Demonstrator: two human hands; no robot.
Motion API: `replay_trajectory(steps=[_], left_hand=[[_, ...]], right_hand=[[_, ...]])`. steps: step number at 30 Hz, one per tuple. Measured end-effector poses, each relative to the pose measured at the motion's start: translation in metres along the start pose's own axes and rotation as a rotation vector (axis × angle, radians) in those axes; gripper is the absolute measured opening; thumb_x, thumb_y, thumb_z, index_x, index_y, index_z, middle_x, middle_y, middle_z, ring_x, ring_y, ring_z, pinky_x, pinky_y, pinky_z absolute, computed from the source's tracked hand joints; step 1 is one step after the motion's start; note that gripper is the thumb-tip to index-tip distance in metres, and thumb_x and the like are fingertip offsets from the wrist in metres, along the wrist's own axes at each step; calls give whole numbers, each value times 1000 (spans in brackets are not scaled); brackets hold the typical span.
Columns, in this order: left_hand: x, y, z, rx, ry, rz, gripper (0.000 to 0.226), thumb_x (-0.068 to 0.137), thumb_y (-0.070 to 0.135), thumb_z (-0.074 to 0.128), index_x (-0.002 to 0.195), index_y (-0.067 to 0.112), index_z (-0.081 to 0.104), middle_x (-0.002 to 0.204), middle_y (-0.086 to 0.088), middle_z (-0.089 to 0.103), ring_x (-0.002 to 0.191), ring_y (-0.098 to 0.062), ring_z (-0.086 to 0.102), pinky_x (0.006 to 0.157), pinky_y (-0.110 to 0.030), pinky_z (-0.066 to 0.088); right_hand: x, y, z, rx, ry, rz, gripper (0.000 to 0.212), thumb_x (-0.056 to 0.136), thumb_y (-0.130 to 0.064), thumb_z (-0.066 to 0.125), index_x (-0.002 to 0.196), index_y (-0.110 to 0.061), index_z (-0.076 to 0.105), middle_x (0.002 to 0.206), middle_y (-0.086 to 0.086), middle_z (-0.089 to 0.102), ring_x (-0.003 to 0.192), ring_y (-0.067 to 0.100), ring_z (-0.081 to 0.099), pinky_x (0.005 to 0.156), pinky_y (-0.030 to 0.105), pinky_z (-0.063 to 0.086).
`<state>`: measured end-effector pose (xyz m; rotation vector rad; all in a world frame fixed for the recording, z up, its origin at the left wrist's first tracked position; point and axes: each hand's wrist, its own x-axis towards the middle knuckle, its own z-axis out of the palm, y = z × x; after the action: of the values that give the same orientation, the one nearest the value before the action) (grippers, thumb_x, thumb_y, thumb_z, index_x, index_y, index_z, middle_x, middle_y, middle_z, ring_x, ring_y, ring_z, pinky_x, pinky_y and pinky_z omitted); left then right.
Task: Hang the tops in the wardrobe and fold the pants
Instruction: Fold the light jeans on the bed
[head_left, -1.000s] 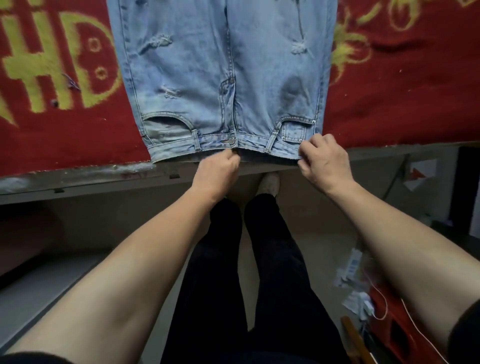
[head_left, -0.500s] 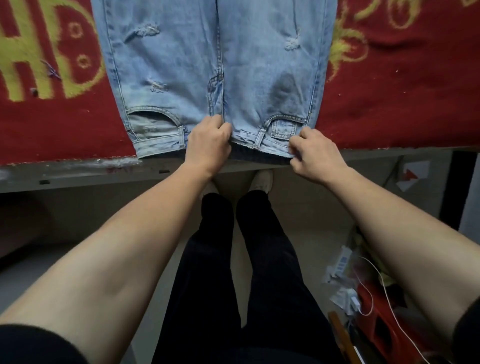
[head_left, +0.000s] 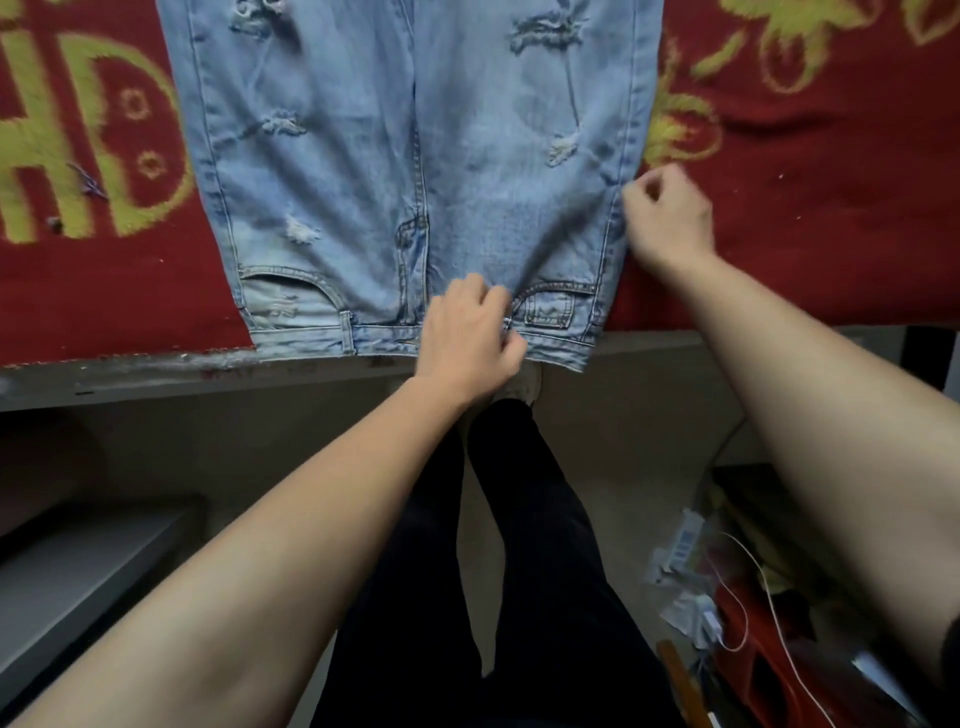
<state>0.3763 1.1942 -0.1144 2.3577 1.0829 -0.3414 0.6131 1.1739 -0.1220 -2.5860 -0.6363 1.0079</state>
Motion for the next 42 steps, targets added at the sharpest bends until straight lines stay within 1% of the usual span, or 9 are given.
replay_trajectory(steps=[2, 7, 11, 17, 22, 27, 33, 37, 42], left_hand=[[11, 27, 7, -115, 8, 62, 24, 84, 35, 56, 90, 13, 62, 92, -8, 57, 88, -31, 56, 70, -42, 45], [43, 81, 36, -5, -178, -87, 55, 82, 65, 56, 106, 16, 64, 112, -5, 57, 109, -27, 50, 85, -43, 45], [58, 92, 40, 4, -178, -204, 40, 79, 38, 68, 110, 13, 65, 114, -7, 58, 111, -28, 52, 82, -42, 47], [32, 42, -17, -653, -286, -364, 10, 71, 14, 75, 77, 13, 67, 73, 0, 63, 73, -15, 59, 74, -31, 50], [-10, -45, -89, -948, -277, -531, 17, 81, -3, 65, 89, 11, 69, 77, -4, 61, 69, -8, 53, 65, -23, 52], [-39, -142, -117, -956, -180, -677, 17, 80, -4, 67, 84, 12, 70, 79, -3, 65, 77, -11, 57, 64, -20, 53], [-51, -237, -94, -1008, -124, -829, 18, 81, -2, 73, 89, 12, 65, 84, -6, 65, 70, -16, 59, 63, -24, 51], [-50, -275, -78, -996, -115, -842, 14, 82, -1, 73, 90, 8, 66, 76, -3, 64, 62, -11, 58, 50, -15, 50], [-38, -292, -60, -971, -133, -820, 22, 79, 1, 76, 97, 6, 65, 93, -17, 70, 84, -21, 64, 83, -37, 56]], right_hand=[[19, -7, -6, 238, 20, 132, 34, 84, -49, 59, 106, -23, 58, 110, 3, 68, 102, 22, 63, 93, 33, 48], [37, -12, -13, 420, -116, 148, 18, 91, -42, 64, 87, -24, 59, 82, -6, 62, 58, 3, 51, 52, 19, 45], [40, -15, -19, 437, -156, 111, 13, 94, -24, 62, 81, -24, 63, 76, -8, 62, 54, 2, 51, 48, 16, 41], [22, -63, -26, 603, -179, 59, 24, 88, -2, 51, 89, -13, 72, 71, 3, 66, 48, 9, 52, 42, 21, 36], [-9, -159, 8, 536, -161, -232, 28, 90, -1, 53, 114, -2, 67, 86, 19, 67, 68, 12, 49, 66, 24, 39], [-41, -244, 83, 323, -262, -441, 38, 92, -15, 52, 129, -14, 60, 64, -9, 49, 67, 12, 50, 68, 28, 38], [-59, -294, 175, 134, -270, -504, 41, 96, -22, 46, 136, -22, 53, 88, -4, 61, 98, 25, 63, 80, 30, 43], [-55, -318, 229, 19, -279, -523, 48, 100, -26, 42, 146, -15, 43, 128, 8, 62, 119, 26, 55, 92, 28, 41], [-44, -317, 260, -220, -391, -474, 70, 100, -28, 46, 157, -11, 9, 146, 23, 39, 134, 38, 40, 109, 39, 36]])
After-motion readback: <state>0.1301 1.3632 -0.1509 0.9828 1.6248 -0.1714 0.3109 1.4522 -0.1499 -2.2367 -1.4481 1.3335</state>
